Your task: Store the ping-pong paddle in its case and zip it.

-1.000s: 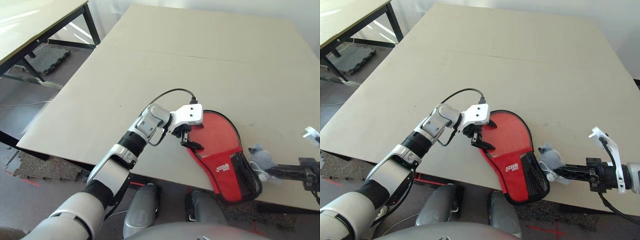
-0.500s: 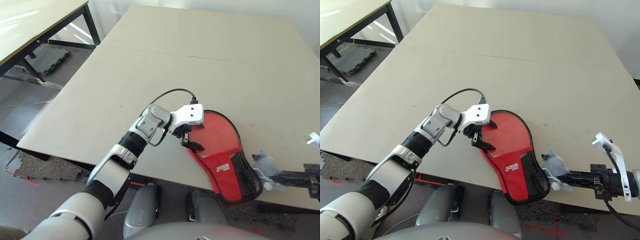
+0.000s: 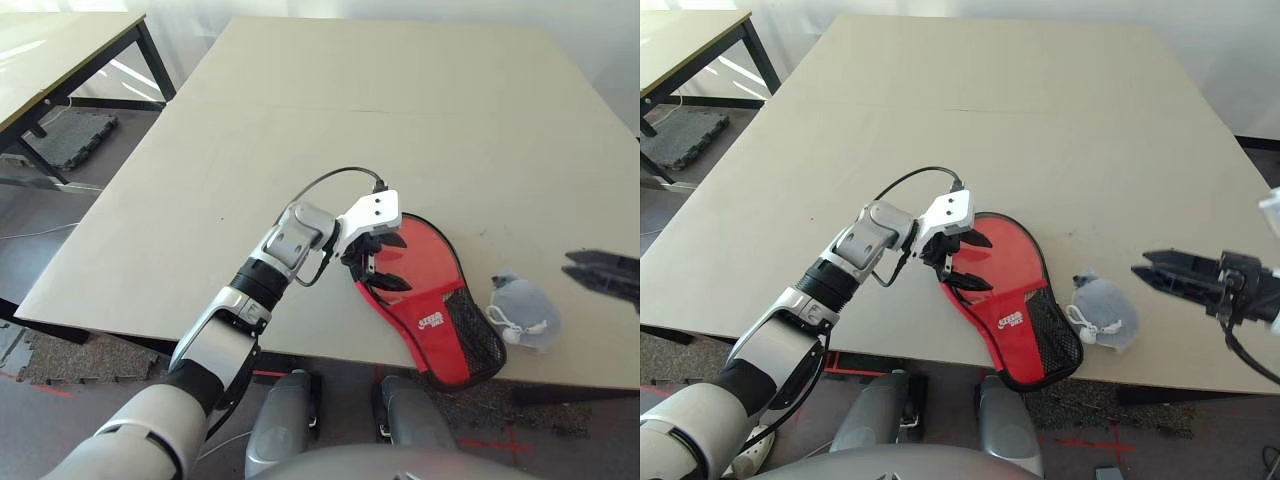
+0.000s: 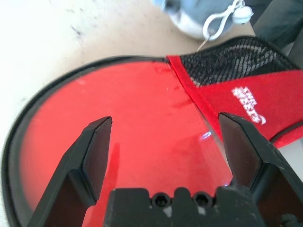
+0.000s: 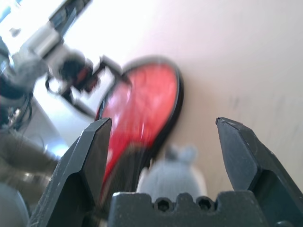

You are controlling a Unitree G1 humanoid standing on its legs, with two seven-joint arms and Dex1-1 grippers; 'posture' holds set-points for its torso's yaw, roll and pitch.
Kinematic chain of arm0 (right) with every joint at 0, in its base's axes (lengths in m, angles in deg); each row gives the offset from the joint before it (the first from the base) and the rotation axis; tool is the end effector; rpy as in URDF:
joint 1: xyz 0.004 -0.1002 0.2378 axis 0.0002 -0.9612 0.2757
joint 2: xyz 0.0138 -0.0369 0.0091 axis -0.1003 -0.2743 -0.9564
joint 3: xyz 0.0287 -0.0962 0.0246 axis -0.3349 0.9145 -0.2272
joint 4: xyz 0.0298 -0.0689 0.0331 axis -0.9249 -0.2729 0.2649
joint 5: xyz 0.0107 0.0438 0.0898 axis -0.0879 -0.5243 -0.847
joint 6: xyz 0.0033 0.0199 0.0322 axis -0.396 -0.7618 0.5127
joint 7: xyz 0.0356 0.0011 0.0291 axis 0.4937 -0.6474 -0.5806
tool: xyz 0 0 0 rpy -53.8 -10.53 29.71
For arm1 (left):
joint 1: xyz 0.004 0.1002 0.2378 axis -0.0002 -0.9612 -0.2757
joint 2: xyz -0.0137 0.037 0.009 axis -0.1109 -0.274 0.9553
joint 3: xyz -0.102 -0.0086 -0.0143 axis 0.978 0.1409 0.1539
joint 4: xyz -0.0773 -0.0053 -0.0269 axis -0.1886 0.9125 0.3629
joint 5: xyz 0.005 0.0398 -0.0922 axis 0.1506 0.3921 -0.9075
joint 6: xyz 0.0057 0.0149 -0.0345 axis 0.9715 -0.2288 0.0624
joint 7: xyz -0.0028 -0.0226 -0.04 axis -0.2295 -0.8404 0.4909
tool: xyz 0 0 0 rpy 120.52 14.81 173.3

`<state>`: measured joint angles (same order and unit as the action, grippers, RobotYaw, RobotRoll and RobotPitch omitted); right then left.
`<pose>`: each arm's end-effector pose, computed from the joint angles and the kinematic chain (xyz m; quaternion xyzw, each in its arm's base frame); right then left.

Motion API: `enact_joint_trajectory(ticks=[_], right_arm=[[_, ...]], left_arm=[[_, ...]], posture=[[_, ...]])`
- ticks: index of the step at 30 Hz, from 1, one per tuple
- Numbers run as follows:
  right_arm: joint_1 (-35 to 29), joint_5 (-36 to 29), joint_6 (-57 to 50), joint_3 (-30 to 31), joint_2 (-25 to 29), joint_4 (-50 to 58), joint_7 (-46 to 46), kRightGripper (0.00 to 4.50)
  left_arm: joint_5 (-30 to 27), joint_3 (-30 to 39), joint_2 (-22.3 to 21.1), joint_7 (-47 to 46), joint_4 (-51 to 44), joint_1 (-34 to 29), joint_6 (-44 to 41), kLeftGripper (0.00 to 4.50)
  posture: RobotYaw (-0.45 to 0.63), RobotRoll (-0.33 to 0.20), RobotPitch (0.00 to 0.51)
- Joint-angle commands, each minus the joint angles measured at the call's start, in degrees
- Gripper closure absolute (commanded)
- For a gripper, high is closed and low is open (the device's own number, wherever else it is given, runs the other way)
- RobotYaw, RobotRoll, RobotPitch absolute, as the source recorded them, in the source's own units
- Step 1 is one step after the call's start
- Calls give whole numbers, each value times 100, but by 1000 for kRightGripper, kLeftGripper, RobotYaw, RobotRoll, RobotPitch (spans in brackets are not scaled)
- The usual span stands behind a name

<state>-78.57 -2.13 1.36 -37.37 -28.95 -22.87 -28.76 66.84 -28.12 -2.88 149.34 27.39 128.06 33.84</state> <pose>0.1791 -0.3822 0.1893 0.1456 0.1459 0.3442 0.9160 0.3177 0.0752 0.1355 0.1605 0.1325 -0.7134 0.6691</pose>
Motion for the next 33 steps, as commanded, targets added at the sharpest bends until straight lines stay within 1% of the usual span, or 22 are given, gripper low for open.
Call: enact_joint_trajectory(ticks=[1, 3, 6, 8, 10, 13, 16, 22, 27, 30, 33], right_arm=[[472, 400, 724, 3, -407, -358, 728, 39], [748, 859, 1382, 152, -698, -560, 1235, 39], [1151, 1232, 1964, 306, -1215, -860, 1857, 39], [1450, 1505, 2618, 312, -1740, -1114, 2470, 39], [1723, 1890, 3454, 293, -2169, -1484, 3116, 39], [2016, 2435, 4508, 302, -2510, -2068, 3955, 39], [2198, 2809, 5175, 361, -2697, -2482, 4594, 39], [2395, 3371, 6062, 400, -2749, -3354, 5785, 39], [2356, 3452, 6516, 415, -2819, -3787, 6210, 39], [2320, 3475, 6650, 415, -2802, -3942, 6398, 39], [2245, 3423, 6568, 354, -2873, -3980, 6711, 39]], left_arm=[[-201, 171, -99, -202, -374, -26, -254, 0], [-279, 361, -177, -432, -509, -65, -319, 0], [-416, 940, -231, -1162, -624, -137, -247, 0], [-459, 1452, -210, -1931, -628, -211, -179, 0], [-447, 1946, -92, -2822, -516, -294, 219, 0], [-348, 2468, 12, -3978, -412, -484, 703, 0], [-178, 2761, -46, -4865, -383, -787, 1195, 0], [17, 3111, -256, -5998, -338, -1413, 1707, 0], [192, 3267, -375, -6711, -280, -1885, 2079, 0], [244, 3283, -404, -6985, -196, -1955, 2236, 0], [246, 3315, -439, -7189, -50, -1959, 2332, 0]], posture=[[-34, 0, 86], [-27, 0, 87], [-1, 0, 87], [10, 0, 87], [20, 0, 85], [27, 0, 84], [34, 0, 85], [22, 0, 87], [23, 0, 87], [22, 0, 86], [8, 0, 89]])
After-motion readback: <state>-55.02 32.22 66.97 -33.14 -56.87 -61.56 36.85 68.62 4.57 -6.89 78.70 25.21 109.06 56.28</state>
